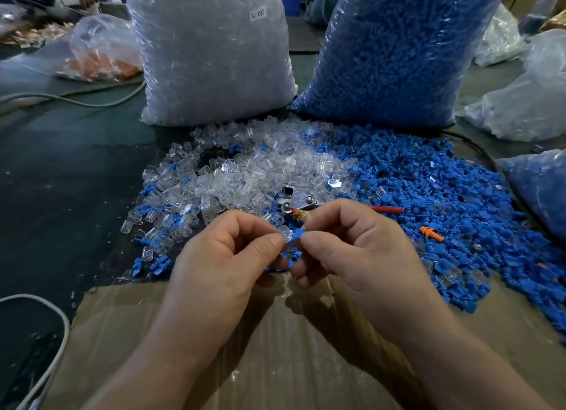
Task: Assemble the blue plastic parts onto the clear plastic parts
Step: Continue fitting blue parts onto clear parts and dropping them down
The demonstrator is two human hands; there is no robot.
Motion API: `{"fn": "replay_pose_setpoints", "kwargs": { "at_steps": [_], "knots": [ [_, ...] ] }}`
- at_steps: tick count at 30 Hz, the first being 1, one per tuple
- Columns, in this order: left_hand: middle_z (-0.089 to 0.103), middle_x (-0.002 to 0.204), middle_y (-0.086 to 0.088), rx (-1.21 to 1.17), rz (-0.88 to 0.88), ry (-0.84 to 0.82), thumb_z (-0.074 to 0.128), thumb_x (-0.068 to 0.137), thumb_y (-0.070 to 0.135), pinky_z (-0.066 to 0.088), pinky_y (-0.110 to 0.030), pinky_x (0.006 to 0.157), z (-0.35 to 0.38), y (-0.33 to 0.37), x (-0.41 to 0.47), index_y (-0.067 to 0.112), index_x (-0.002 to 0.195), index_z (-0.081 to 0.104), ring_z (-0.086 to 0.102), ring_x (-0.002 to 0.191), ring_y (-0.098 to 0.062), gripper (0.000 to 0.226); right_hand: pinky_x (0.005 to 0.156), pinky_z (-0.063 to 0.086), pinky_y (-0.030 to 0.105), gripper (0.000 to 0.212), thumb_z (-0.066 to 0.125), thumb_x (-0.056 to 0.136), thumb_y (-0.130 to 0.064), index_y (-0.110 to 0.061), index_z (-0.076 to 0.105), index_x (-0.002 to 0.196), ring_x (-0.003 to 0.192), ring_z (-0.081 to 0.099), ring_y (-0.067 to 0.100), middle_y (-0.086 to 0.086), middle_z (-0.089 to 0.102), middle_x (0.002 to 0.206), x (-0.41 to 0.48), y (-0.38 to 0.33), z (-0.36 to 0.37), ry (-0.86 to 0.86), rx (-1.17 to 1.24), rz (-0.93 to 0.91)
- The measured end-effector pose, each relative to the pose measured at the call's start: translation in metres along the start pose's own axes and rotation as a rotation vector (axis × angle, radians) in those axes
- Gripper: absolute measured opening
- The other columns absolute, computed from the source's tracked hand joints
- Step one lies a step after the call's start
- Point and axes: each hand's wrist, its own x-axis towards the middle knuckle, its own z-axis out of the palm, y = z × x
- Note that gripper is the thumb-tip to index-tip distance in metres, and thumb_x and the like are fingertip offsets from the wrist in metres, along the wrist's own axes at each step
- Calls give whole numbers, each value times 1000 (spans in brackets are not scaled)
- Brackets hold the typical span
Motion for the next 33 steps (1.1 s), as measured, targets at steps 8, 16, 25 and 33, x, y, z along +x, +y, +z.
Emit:
{"fn": "replay_pose_setpoints", "kwargs": {
  "at_steps": [8,16,25,33],
  "knots": [
    [74,76,-9,-155,-67,29,73,71,26,54,-22,51,1,3,2,29,85,75,71,65,-15,15,54,53,30,29,46,97,-4,-21,69,99,55,61,22,9,64,60,1,-4,-3,-60,-64,172],
    [74,74,-7,-111,-50,77,71,84,9,52,-19,50,-1,3,4,31,86,74,69,63,-12,22,57,59,37,23,46,99,2,-13,62,92,67,69,28,8,72,83,1,-7,-3,-31,193,157],
    [73,71,-3,32,-37,39,74,86,13,51,-17,51,3,2,1,35,84,74,71,63,-14,22,73,47,17,7,68,85,-20,-26,71,88,88,62,10,-13,63,88,-1,4,1,75,-574,-467],
    [72,71,-9,-25,-54,-34,70,86,5,55,-24,51,3,7,-3,25,83,75,67,60,-16,21,75,51,32,10,64,90,-18,-18,70,98,88,61,8,-8,63,95,-1,10,2,37,-800,-566]
  ]
}}
